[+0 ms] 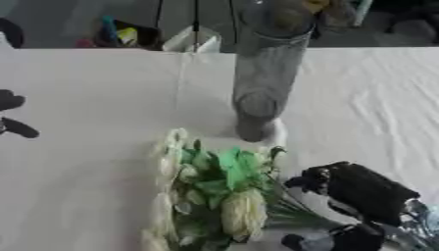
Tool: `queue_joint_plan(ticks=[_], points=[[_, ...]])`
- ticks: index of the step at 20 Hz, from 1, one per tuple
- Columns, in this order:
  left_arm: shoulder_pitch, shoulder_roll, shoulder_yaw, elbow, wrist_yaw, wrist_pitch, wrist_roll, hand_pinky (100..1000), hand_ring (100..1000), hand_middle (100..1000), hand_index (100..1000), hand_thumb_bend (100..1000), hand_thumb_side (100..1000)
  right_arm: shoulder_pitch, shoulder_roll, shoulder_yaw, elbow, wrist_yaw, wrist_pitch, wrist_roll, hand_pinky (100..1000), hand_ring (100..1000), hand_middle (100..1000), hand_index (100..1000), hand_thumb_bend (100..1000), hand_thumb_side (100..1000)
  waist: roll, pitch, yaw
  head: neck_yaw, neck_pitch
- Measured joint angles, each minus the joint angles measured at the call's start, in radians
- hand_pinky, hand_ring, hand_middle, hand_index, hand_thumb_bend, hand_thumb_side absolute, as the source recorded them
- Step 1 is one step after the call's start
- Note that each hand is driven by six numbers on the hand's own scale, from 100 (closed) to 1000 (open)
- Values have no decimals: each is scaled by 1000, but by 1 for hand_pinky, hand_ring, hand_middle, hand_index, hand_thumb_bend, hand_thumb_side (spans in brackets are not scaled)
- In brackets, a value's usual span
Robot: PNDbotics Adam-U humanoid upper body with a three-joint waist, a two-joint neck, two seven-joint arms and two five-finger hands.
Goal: Arrange flowers into the vase.
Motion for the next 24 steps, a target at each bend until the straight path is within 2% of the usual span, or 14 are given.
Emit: queue_joint_plan(ticks=[8,13,16,21,24], points=[[0,0,-1,0,0,3,-3,486,759,725,892,126,1000,6,21,1,0,49,15,-2,535,467,601,834,443,1000,0,1,4,-3,-5],[-1,0,-1,0,0,4,-5,485,760,725,893,124,1000,7,28,7,5,58,23,-2,525,460,590,818,413,997,0,1,6,-5,-9],[-1,0,-1,0,-1,3,-6,485,761,725,893,123,1000,8,31,13,15,69,22,8,527,462,594,823,436,892,0,1,7,-8,-12],[-1,-1,-1,0,-2,2,-8,484,761,725,893,120,1000,7,37,17,20,82,18,25,523,454,582,809,440,898,0,1,6,-9,-16],[-1,-1,-1,0,-2,2,-10,485,762,725,893,119,1000,7,38,17,21,84,18,26,524,455,581,812,469,847,0,1,6,-10,-17]])
